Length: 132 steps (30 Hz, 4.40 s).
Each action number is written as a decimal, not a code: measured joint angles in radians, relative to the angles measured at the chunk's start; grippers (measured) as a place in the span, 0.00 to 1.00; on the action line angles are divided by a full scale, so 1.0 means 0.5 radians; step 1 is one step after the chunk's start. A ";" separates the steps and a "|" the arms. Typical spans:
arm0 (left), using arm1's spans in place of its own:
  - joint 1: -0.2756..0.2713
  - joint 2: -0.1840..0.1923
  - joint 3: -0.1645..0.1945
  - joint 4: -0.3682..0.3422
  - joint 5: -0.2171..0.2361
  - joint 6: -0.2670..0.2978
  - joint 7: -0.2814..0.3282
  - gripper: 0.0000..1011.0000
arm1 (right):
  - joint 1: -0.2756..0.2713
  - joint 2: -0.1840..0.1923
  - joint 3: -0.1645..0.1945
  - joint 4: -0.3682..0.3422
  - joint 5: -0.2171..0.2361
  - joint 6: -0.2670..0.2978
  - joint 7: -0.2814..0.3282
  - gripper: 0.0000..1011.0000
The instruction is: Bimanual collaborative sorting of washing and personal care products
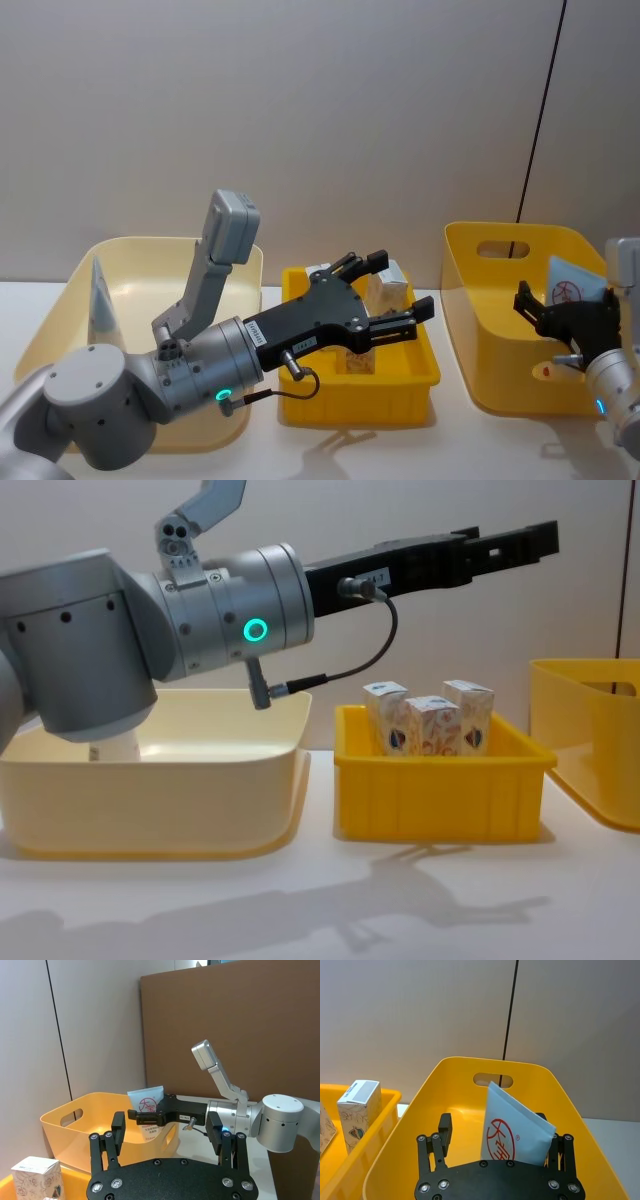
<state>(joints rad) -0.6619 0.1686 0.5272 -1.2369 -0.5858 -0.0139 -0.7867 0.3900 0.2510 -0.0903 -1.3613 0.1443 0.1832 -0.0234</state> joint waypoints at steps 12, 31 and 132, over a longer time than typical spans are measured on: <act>0.000 0.000 0.000 0.000 0.000 0.000 0.000 0.99 | -0.006 -0.005 0.013 -0.014 0.000 -0.036 0.005 0.99; 0.000 0.000 0.000 0.000 0.000 0.000 0.000 0.99 | -0.097 -0.028 0.113 -0.257 0.077 -0.322 0.093 0.99; 0.850 0.427 -0.146 -0.779 0.771 0.056 1.552 0.99 | -0.453 0.038 -0.346 -0.504 0.218 -0.204 0.266 0.99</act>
<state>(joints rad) -0.2371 0.3822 0.4543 -1.6263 -0.2003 0.0142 -0.0109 0.1636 0.2701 -0.2631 -1.6135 0.2536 0.0814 0.1098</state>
